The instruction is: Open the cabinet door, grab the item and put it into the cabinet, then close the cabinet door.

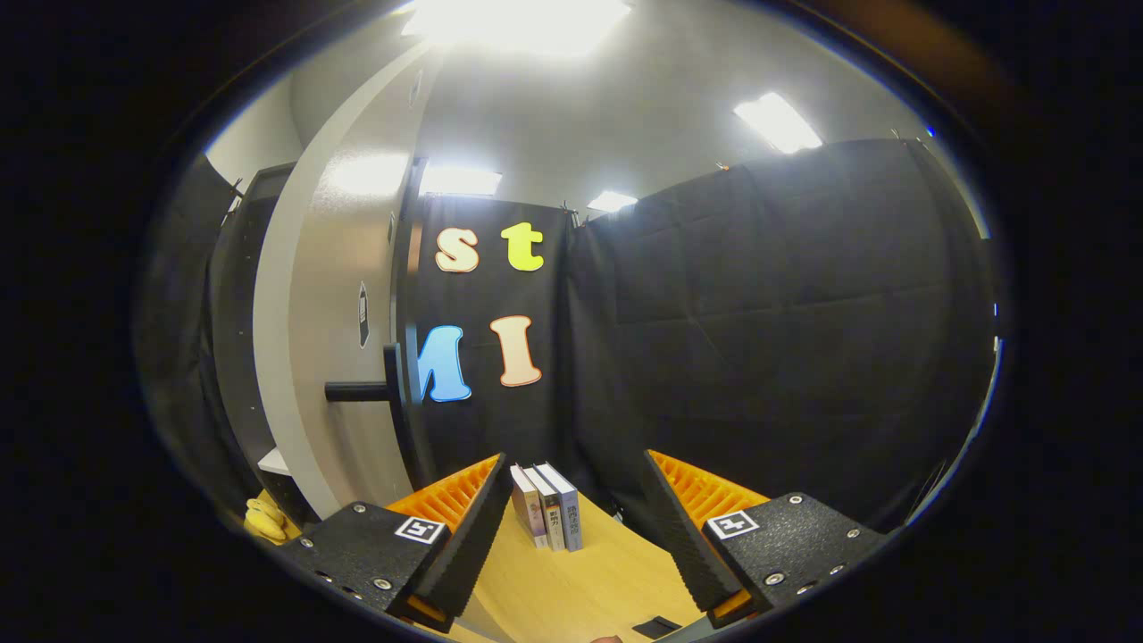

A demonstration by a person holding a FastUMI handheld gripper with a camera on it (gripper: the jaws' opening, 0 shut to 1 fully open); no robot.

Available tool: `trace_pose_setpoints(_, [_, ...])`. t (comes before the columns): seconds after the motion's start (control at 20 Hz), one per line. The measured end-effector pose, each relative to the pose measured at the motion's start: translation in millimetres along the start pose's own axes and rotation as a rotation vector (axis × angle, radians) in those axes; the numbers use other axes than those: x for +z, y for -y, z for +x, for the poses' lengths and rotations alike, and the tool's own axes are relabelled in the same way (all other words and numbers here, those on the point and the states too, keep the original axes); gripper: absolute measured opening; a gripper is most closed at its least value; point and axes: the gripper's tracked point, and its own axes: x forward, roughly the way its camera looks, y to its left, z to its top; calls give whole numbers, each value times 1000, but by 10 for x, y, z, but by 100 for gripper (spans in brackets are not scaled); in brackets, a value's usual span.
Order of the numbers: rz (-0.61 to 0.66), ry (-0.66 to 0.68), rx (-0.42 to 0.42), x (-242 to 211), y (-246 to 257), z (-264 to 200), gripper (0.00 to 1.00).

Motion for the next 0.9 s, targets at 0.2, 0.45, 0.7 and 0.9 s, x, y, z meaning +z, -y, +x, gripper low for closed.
trace_pose_setpoints(0.2, [9, -8, 3, -9, -97, -77, 91])
trace_pose_setpoints(0.45, [14, -5, 60, -12, -362, -209, 91])
trace_pose_setpoints(0.7, [13, 1, 158, -14, -743, -337, 91])
trace_pose_setpoints(0.9, [30, 2, 224, -15, -996, -385, 91])
